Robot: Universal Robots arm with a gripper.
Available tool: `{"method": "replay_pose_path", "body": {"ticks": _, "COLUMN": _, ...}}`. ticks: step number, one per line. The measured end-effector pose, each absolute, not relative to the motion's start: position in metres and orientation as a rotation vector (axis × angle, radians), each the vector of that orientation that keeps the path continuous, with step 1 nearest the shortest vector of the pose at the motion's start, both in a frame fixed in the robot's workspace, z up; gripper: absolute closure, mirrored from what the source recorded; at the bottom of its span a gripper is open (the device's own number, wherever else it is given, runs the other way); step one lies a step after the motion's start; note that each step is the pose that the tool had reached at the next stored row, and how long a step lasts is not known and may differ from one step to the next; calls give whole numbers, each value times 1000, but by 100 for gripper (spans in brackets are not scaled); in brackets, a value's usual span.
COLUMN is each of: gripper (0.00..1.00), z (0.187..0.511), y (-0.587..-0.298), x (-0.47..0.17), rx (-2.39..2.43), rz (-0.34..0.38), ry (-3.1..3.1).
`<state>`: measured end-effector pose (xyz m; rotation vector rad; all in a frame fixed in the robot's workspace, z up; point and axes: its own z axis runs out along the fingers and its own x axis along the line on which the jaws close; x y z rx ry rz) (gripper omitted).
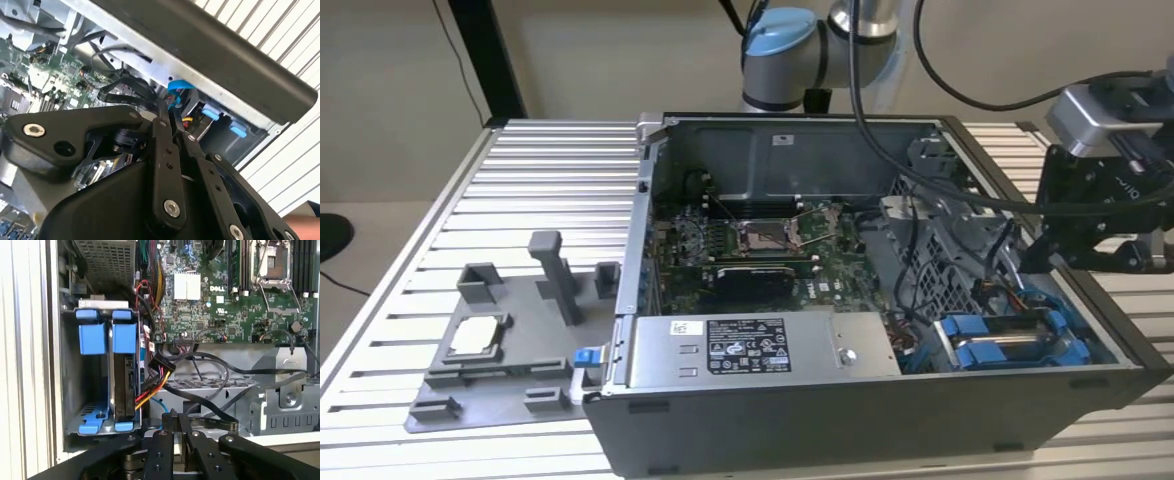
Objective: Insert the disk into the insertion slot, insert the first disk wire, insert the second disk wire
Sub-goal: 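Insert the first disk wire, then insert the second disk wire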
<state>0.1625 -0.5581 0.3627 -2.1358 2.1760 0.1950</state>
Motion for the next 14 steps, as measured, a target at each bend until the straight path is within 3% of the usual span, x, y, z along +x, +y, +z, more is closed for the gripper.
{"method": "replay_pose_path", "body": {"ticks": 14, "gripper": 100, "z": 365, "y": -568, "x": 132, "rx": -2175, "rz": 147, "ry": 2187}}
